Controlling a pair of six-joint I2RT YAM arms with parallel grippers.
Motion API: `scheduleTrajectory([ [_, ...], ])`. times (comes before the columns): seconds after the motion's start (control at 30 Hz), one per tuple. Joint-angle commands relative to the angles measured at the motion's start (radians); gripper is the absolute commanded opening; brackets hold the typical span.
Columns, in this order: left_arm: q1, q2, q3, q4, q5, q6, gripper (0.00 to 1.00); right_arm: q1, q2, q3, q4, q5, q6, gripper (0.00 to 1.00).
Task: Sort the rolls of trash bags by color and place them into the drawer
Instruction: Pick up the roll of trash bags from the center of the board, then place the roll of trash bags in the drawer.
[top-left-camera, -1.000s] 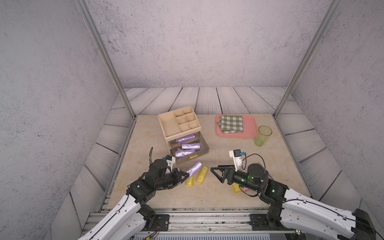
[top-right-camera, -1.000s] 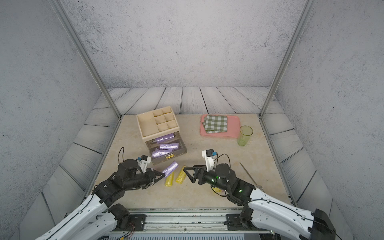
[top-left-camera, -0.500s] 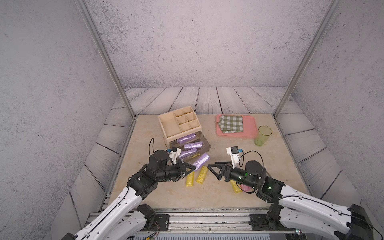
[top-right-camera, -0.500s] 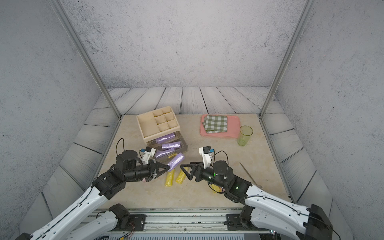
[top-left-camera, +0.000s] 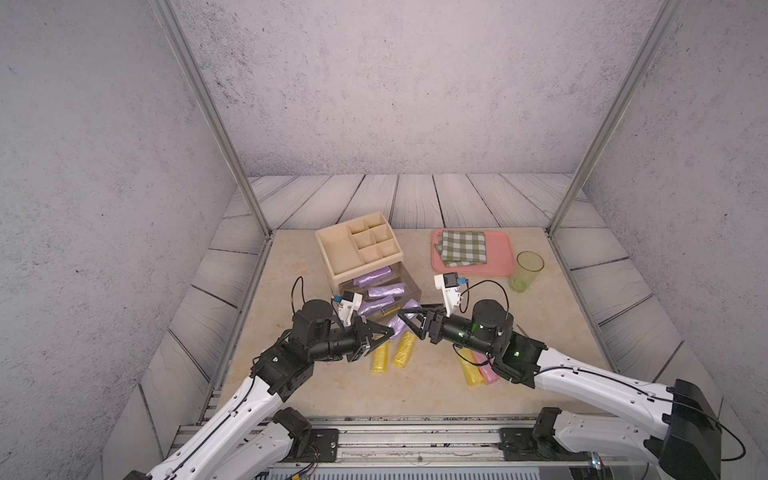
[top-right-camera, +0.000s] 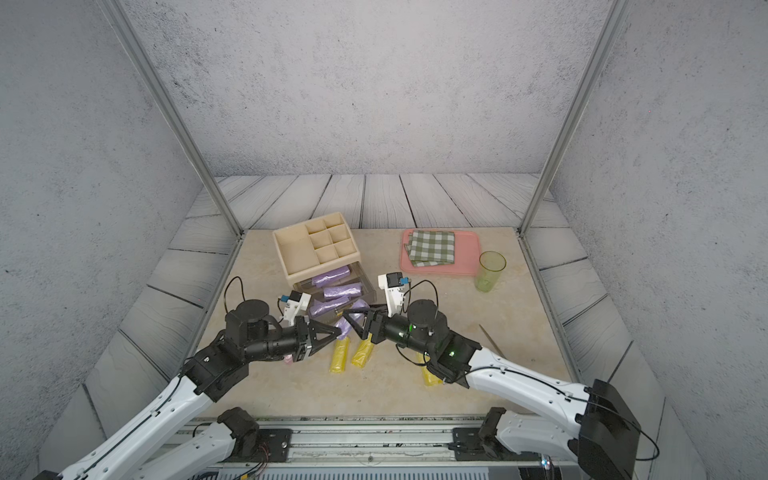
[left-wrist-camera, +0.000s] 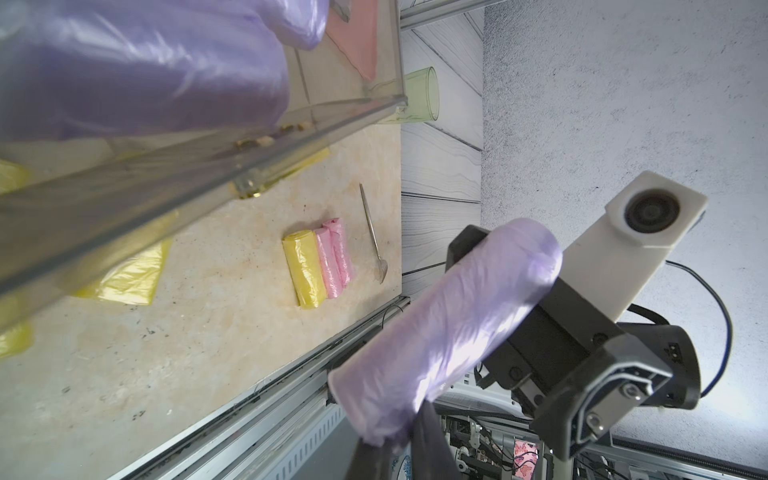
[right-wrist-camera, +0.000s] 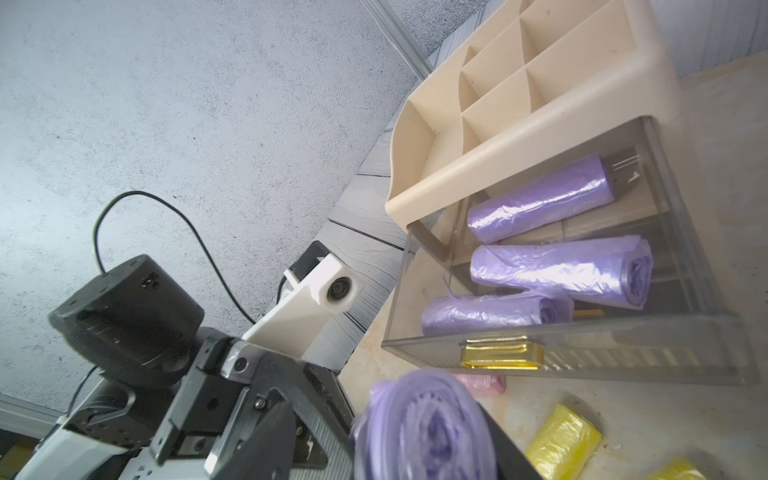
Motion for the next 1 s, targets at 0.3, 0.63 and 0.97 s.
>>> scheduleTrajectory([
  [0.3, -0.005, -0.02, 0.097, 0.013, -0.074, 0.006, 0.5, 0.0, 0.003, 0.173, -0.146, 0.029, -0.168, 0.07],
  [0.63, -0.004, -0.051, 0.443, -0.491, -0.58, 0.363, 0.76, -0.058, 0.134, 0.441, -0.344, 0.087, -0.008, 0.08],
  [0.97, -0.001, 0.018, 0.571, -0.622, -0.887, 0.641, 0.83, -0.118, 0.336, 0.591, -0.309, 0.008, 0.378, 0.04],
])
